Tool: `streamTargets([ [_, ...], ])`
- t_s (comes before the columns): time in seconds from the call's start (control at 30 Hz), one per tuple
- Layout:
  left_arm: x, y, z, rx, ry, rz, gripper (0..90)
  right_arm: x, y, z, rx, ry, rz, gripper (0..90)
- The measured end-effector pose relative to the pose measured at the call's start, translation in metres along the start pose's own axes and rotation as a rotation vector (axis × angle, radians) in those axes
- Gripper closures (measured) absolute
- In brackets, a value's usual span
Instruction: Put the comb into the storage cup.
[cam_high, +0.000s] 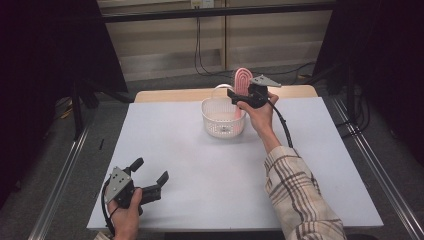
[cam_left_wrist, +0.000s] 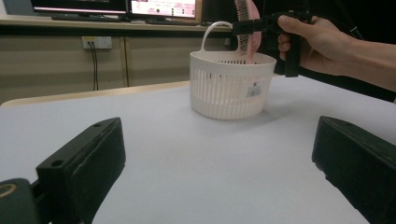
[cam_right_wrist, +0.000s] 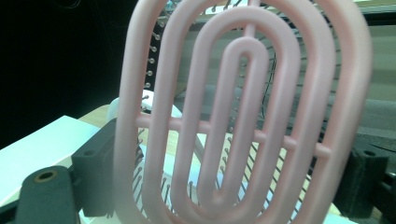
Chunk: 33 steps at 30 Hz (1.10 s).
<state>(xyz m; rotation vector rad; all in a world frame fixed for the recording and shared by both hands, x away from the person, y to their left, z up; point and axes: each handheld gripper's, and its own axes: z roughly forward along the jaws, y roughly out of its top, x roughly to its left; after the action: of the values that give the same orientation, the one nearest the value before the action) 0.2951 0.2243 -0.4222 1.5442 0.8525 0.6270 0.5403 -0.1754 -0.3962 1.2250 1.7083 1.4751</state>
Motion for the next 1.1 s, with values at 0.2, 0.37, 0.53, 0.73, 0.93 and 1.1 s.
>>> streamTargets([
  [0.2,0.0,0.0,0.0,-0.002,0.0,0.0,2.7,0.0,-0.001,0.002,0.0,0.003,0.004,14.4],
  [0.37,0.0,0.0,0.0,-0.002,0.001,-0.001,2.7,-0.001,-0.001,0.0,0.009,0.001,0.007,13.2],
  [0.53,0.0,0.0,-0.001,-0.001,0.001,0.002,2.7,0.001,-0.001,-0.001,0.015,0.003,0.005,13.0],
  [0.73,0.0,0.0,-0.001,-0.001,0.0,0.003,2.7,0.002,0.002,-0.005,0.012,0.005,0.003,11.7],
  [0.93,0.0,0.001,-0.001,-0.006,0.003,0.001,2.7,0.002,0.004,-0.009,0.008,0.003,0.003,11.9],
  [1.1,-0.001,0.001,0.0,-0.002,-0.003,-0.001,2.7,0.002,0.004,-0.013,-0.002,0.002,-0.001,14.5],
])
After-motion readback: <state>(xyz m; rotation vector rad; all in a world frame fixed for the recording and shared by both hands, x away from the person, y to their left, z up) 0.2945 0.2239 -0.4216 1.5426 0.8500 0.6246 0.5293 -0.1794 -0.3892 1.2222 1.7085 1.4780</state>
